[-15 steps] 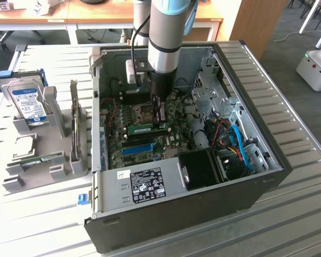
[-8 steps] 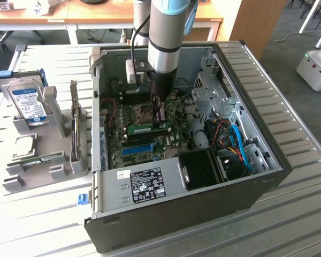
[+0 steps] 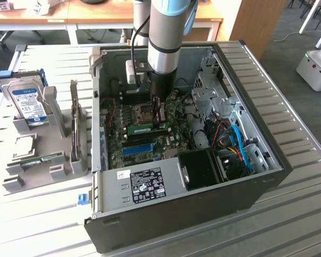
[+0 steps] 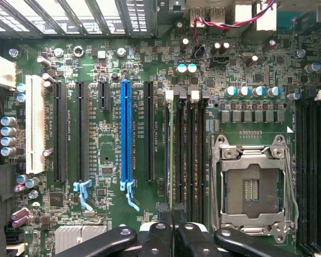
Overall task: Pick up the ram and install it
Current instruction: 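Insert the ram into the slot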
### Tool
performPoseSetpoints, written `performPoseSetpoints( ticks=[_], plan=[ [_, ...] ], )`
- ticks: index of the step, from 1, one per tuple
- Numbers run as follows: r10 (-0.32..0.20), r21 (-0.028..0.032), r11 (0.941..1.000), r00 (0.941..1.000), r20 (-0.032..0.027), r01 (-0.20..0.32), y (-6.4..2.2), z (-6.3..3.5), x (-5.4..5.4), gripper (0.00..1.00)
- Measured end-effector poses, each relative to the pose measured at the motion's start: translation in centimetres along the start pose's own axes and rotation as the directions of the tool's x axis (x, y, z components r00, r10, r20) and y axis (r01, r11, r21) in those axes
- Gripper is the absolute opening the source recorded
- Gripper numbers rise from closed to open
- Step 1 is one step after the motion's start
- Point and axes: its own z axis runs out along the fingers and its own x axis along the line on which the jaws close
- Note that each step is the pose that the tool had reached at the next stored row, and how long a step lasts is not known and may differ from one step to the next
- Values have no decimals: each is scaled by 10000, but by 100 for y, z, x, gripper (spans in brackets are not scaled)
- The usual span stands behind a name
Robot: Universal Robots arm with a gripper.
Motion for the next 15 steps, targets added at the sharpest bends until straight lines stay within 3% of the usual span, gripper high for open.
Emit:
performPoseSetpoints(
  ticks=[15],
  plan=[
    [0,2,10000,10000,2,0,1,17,-4,12]
  ],
)
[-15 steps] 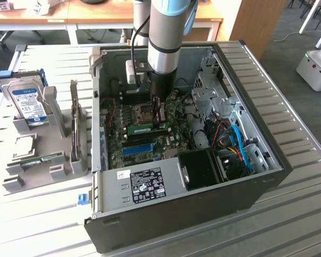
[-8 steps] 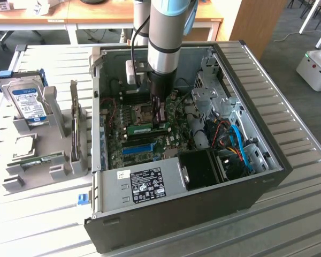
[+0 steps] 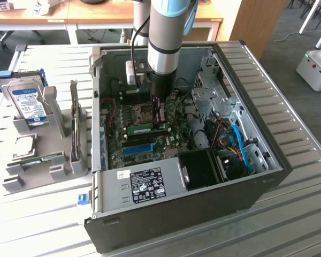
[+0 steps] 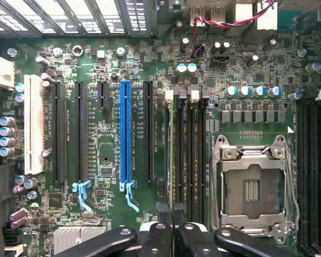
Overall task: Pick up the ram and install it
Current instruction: 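Insert the ram into the slot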
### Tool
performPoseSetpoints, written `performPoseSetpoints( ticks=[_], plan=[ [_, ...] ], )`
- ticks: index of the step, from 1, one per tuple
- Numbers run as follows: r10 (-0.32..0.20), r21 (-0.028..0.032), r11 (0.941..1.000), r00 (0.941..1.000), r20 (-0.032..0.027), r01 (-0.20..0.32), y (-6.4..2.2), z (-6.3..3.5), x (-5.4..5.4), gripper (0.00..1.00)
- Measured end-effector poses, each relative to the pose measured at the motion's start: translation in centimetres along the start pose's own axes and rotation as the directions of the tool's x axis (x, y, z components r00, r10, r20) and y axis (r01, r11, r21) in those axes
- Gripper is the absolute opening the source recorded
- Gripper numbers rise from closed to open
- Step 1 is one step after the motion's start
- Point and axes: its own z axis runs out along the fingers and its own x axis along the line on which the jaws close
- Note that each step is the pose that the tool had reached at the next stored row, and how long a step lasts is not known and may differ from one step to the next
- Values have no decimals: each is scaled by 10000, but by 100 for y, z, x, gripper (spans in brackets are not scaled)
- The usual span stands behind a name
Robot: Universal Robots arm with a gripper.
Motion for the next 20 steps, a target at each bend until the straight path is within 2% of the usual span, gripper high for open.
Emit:
performPoseSetpoints(
  ticks=[20],
  plan=[
    [-49,-1,10000,10000,-3,49,-8,-1,-7,12]
  ],
)
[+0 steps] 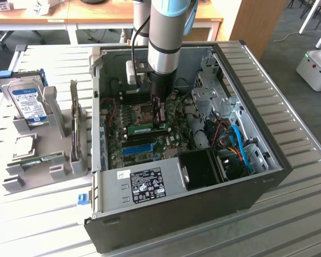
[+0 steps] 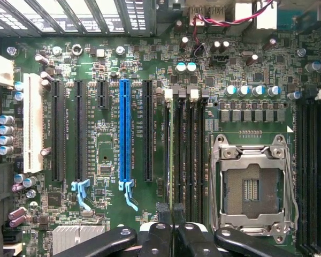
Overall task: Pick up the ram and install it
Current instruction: 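Insert the ram into the slot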
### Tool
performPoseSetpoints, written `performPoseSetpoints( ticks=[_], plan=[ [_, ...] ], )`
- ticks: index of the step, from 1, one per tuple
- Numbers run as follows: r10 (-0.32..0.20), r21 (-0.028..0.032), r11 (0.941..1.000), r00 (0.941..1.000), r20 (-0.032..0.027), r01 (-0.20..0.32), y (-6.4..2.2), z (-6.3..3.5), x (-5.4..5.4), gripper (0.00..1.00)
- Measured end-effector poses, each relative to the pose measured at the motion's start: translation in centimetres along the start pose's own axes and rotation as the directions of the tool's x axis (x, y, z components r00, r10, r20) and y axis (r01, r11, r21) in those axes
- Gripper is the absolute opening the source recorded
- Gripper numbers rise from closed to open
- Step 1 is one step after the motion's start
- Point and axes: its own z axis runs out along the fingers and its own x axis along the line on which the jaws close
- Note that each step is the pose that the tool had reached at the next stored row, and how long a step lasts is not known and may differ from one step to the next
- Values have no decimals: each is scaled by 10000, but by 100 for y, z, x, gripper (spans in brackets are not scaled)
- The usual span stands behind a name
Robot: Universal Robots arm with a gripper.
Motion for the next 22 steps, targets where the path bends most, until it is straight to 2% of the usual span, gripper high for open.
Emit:
performPoseSetpoints(
  ticks=[22],
  plan=[
    [-89,-1,10000,10000,-1,89,6,17,0,12]
  ],
)
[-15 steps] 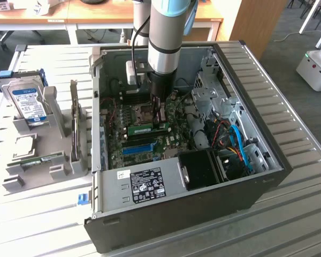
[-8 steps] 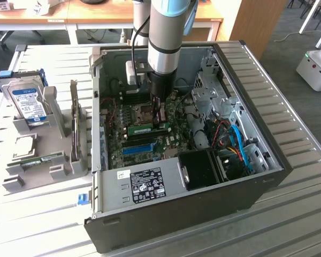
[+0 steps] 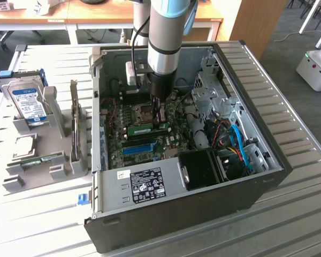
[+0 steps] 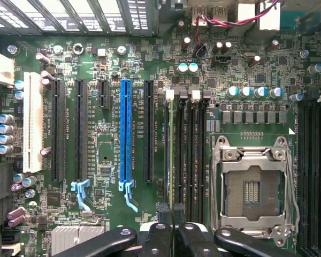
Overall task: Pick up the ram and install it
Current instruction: 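Insert the ram into the slot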
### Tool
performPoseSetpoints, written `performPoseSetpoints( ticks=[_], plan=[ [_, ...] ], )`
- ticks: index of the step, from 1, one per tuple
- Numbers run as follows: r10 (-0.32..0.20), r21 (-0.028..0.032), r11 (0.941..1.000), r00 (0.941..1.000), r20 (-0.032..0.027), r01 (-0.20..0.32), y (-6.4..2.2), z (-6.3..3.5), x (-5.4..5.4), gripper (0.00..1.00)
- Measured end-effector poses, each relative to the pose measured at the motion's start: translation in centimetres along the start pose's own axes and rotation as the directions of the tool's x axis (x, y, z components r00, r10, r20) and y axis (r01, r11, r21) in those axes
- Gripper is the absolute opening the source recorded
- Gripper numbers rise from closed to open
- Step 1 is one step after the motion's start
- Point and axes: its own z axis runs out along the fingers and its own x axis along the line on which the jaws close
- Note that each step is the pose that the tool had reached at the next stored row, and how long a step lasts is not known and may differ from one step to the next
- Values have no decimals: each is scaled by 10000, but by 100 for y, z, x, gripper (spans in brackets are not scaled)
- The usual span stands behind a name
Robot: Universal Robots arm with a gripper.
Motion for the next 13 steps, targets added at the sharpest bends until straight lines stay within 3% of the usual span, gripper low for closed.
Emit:
performPoseSetpoints(
  ticks=[13],
  plan=[
    [0,0,10000,10000,0,0,0,32,1,12]
  ],
)
